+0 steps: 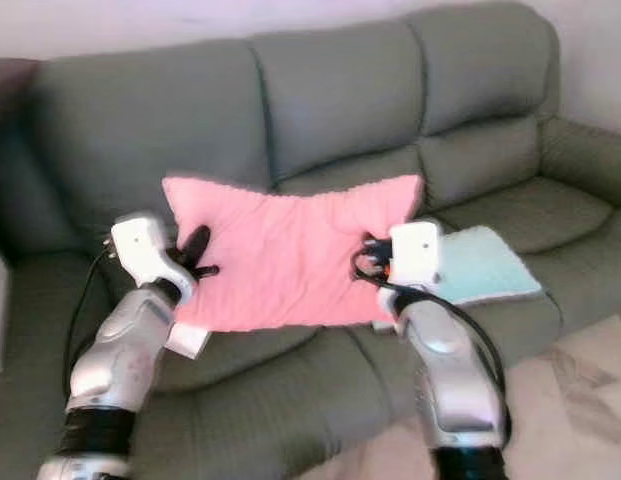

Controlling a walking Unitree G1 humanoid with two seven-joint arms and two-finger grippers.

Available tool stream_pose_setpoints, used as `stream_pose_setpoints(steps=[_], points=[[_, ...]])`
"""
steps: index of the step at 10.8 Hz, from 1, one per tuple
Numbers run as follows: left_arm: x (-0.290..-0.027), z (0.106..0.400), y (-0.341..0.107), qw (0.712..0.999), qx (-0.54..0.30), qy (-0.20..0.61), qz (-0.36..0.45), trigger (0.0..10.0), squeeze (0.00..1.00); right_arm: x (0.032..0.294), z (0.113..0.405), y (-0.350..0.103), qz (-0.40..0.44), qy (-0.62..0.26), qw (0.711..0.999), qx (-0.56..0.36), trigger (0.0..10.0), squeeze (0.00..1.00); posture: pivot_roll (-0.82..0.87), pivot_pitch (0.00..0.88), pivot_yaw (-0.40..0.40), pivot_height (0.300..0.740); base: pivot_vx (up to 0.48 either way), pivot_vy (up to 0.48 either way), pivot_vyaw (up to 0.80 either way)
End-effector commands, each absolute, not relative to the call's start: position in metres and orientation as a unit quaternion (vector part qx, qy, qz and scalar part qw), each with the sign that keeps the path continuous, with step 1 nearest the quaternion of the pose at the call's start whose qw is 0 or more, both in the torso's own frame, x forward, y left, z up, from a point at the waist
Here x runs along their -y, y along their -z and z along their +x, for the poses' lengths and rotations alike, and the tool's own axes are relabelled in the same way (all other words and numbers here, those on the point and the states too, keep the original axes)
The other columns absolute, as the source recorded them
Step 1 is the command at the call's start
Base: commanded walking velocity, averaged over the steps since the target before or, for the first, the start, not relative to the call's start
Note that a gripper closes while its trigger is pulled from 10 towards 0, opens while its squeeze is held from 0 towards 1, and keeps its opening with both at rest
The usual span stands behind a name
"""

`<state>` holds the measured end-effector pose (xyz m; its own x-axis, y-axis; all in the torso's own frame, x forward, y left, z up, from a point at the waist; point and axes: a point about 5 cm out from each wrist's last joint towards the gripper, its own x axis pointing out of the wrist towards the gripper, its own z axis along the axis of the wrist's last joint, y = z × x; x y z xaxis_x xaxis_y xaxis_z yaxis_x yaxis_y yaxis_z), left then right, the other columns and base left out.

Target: Move the pillow to the sofa

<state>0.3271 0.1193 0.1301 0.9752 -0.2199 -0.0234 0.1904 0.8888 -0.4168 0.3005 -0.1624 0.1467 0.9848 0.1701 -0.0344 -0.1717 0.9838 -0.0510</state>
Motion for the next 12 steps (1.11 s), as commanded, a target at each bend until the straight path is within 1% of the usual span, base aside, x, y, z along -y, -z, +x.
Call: stream_pose_setpoints(steps=[1,6,8,10,11,12], points=[[-0.128,0.328,-0.132,0.976,-0.029,0.094,-0.195,10.0,0.0,0.15,0.301,-0.155,-0.022,-0.108,0.994,0.006,10.0,0.0,-0.22,0.0,0.016,0.74,0.0,0.0,0.8],[-0.131,0.33,-0.132,0.981,-0.026,0.076,-0.177,10.0,0.0,0.151,0.3,-0.154,-0.019,-0.105,0.994,0.005,10.0,0.0,-0.22,0.0,0.02,0.74,0.0,0.0,0.8],[-0.127,0.329,-0.128,0.981,-0.036,0.085,-0.171,10.0,0.0,0.152,0.3,-0.153,-0.013,-0.1,0.995,0.002,10.0,0.0,-0.22,0.0,0.019,0.74,0.0,0.0,0.0],[-0.122,0.331,-0.109,0.984,-0.07,0.098,-0.133,10.0,0.0,0.157,0.301,-0.141,-0.021,-0.089,0.996,-0.017,10.0,0.0,-0.21,0.0,0.017,0.74,0.0,0.0,0.0],[-0.125,0.332,-0.1,0.985,-0.079,0.102,-0.117,10.0,0.0,0.161,0.302,-0.135,-0.024,-0.08,0.996,-0.026,10.0,0.0,-0.21,0.0,0.017,0.74,0.0,0.0,0.0],[-0.133,0.332,-0.082,0.984,-0.108,0.097,-0.099,10.0,0.0,0.169,0.304,-0.122,-0.017,-0.062,0.997,-0.05,10.0,0.0,-0.21,0.0,0.023,0.74,0.0,0.0,0.0]])
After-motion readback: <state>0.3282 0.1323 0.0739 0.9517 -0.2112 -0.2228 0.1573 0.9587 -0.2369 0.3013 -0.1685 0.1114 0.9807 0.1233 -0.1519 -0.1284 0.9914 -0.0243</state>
